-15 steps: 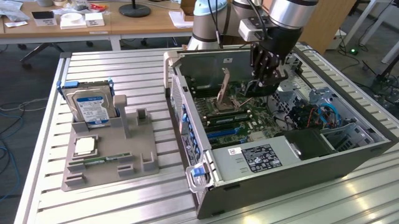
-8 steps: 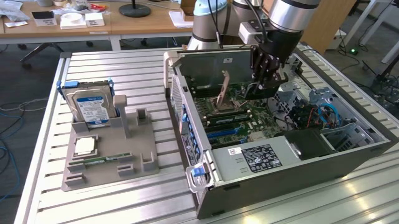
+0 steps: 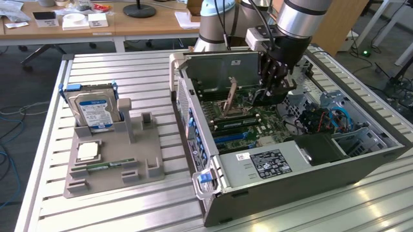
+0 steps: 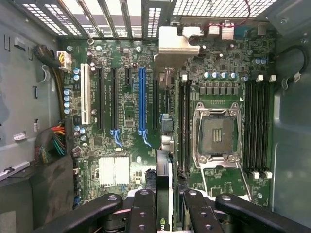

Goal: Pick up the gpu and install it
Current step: 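Insert the gpu into the slot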

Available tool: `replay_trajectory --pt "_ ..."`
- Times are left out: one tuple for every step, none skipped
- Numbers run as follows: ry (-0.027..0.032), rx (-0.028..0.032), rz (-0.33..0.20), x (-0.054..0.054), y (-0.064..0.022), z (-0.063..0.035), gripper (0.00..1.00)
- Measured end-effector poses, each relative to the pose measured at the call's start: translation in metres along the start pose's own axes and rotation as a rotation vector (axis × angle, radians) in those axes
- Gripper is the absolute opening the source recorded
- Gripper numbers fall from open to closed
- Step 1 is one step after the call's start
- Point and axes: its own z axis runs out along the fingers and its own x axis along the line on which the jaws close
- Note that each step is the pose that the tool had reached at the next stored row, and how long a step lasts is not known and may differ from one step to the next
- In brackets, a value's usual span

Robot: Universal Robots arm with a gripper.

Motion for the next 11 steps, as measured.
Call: replay_trajectory --pt "0.0001 0.0000 0.000 0.0000 0.0000 0.0000 0.26" --pt "0.0002 -0.0001 0.000 0.0000 0.0001 0.0000 0.26" --pt "-0.0001 0.0000 0.000 0.0003 0.0004 0.0003 0.26" --pt "-0.0003 0.0000 0.000 0.0012 0.0007 0.0007 0.26" --pt "-0.0003 0.0001 0.000 0.0024 0.0010 0.0010 0.26" --pt "-0.0002 0.0000 -0.001 0.0034 0.0012 0.0011 0.26" --pt "-0.0002 0.0000 -0.001 0.0045 0.0015 0.0014 0.26" --pt "-0.0002 0.0000 -0.001 0.0053 0.0017 0.0017 0.26" --pt "-0.0003 0.0000 -0.001 0.0055 0.0018 0.0020 0.26" --pt "-0.0002 0.0000 -0.002 0.0057 0.0020 0.0025 0.26" --pt "-0.0002 -0.0001 -0.002 0.0059 0.0023 0.0034 0.26"
